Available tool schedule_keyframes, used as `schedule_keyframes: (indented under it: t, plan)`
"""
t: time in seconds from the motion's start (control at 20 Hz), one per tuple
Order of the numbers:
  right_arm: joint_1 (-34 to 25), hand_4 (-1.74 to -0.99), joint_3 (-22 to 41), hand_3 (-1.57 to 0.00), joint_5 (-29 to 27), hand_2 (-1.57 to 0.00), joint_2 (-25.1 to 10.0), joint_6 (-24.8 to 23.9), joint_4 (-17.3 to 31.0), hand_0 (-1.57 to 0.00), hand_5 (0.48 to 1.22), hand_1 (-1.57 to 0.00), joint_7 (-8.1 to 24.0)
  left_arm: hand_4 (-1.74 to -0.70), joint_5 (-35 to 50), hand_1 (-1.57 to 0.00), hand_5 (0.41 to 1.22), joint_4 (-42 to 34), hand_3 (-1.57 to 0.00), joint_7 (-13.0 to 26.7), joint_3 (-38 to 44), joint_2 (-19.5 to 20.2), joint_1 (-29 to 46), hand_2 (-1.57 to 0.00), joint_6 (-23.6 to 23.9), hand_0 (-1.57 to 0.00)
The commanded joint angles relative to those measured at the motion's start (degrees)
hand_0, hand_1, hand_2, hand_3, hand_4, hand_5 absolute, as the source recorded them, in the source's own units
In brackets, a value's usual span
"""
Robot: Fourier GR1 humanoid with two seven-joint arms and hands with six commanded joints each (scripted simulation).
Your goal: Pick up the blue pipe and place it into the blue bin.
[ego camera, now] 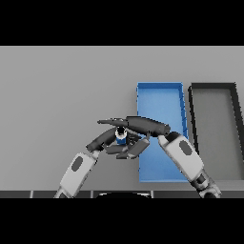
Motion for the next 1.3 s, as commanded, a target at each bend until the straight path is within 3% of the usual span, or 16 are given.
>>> schedule_keyframes:
  t: [0.0,0.05,0.1,0.25,0.35,0.45,0.55,0.6,0.75,0.9,0.95,1.0,1.1,1.2,1.25]
  plan:
    - [-1.04,-1.255,0.32,-0.14,-0.76,-0.25,0.64,0.30,0.53,-0.17,0.519,-0.24,0.73,-1.51,-0.72,-1.57,1.221,0.12,-1.57,2.09,-0.37,-0.63,-0.02,-1.57,0.46,-1.57]
    - [-1.50,-1.303,0.14,-0.31,-0.10,-0.43,0.77,0.70,1.63,-0.40,0.520,-0.44,0.06,-1.56,-0.91,-1.57,1.221,0.06,-1.30,2.69,-0.49,-1.00,0.77,-1.54,0.64,-1.57]
    - [-1.53,-1.383,0.50,-0.50,0.19,-0.66,1.16,0.54,1.59,-0.63,0.523,-0.65,-0.28,-1.60,-1.06,-1.57,1.221,0.34,-1.14,3.89,0.12,-1.30,0.12,-1.53,0.85,-1.57]
    - [-1.23,-1.537,1.15,-0.90,0.16,-1.10,2.16,0.12,1.69,-1.09,0.600,-1.10,-1.87,-1.67,-1.56,-1.57,1.221,0.28,-1.23,2.05,0.24,-1.65,0.39,-1.55,0.50,-1.57]
    - [-0.53,-1.495,0.55,-1.14,-1.78,-1.27,2.81,-0.41,2.29,-1.26,0.781,-1.27,-2.60,-1.69,-1.46,-1.57,1.221,0.62,-1.31,3.00,0.89,-2.21,-0.23,-1.56,0.27,-1.57]
    - [-0.23,-1.475,0.67,-1.29,-1.30,-1.38,2.85,-0.61,1.38,-1.37,0.940,-1.38,-3.32,-1.71,-1.63,-1.57,1.221,0.21,-1.32,2.26,0.96,-2.34,0.07,-1.56,-0.55,-1.57]
    - [0.32,-1.477,1.47,-1.39,1.19,-1.45,3.66,-0.50,1.03,-1.44,1.041,-1.45,-5.89,-1.72,-2.09,-1.57,1.221,0.28,-1.41,0.90,0.89,-2.64,0.39,-1.54,-0.49,-1.57]
    - [-0.04,-1.481,1.23,-1.43,1.15,-1.47,3.65,-0.32,0.75,-1.47,1.077,-1.47,-5.28,-1.73,-2.07,-1.57,1.221,0.39,-1.40,0.65,1.02,-2.94,0.25,-1.55,-0.29,-1.57]
    - [1.36,-1.490,0.48,-1.50,-2.07,-1.52,5.14,-0.90,0.38,-1.52,1.147,-1.52,-2.11,-1.73,-2.62,-1.57,1.221,0.36,-1.44,0.28,1.13,-2.85,0.10,-1.56,-0.03,-1.57]
    - [2.61,-1.494,0.00,-1.53,-2.41,-1.55,6.46,-0.92,0.37,-1.54,1.183,-1.55,-1.36,-1.73,-2.94,-1.57,1.221,0.35,-1.43,0.59,1.27,-2.79,0.49,-1.56,0.17,-1.57]
    - [2.57,-1.495,-0.39,-1.54,-2.94,-1.55,6.72,-1.05,0.01,-1.55,1.191,-1.55,-0.15,-1.73,-3.33,-1.57,1.221,0.09,-1.26,-0.62,1.03,-2.86,1.06,-1.57,0.58,-1.57]
    - [2.73,-1.496,-0.47,-1.55,-2.32,-1.55,7.15,-1.20,-0.51,-1.55,1.197,-1.55,-0.54,-1.63,-4.02,-1.37,1.221,-0.53,-1.05,-1.24,0.96,-2.45,1.21,-1.34,0.61,-1.45]
    - [2.81,-1.497,-0.57,-1.56,-1.26,-1.56,8.06,-1.78,-0.95,-1.56,1.206,-1.56,-0.07,-1.41,-5.52,-0.88,1.221,-0.34,-0.67,-0.10,1.25,-1.69,0.06,-0.85,-0.70,-0.94]
    - [3.06,-1.498,-1.12,-1.56,-0.24,-1.56,8.61,-1.19,-0.42,-1.56,1.211,-1.56,0.96,-1.25,-6.85,-0.56,1.221,0.56,-0.43,-1.46,1.24,-1.25,0.75,-0.55,-2.90,-0.60]
    - [2.95,-1.498,-1.29,-1.56,-0.11,-1.57,9.15,-1.25,-0.88,-1.57,1.213,-1.57,2.11,-1.19,-7.13,-0.45,1.148,0.13,-0.34,-0.46,1.30,-1.39,0.70,-0.44,-3.81,-0.48]
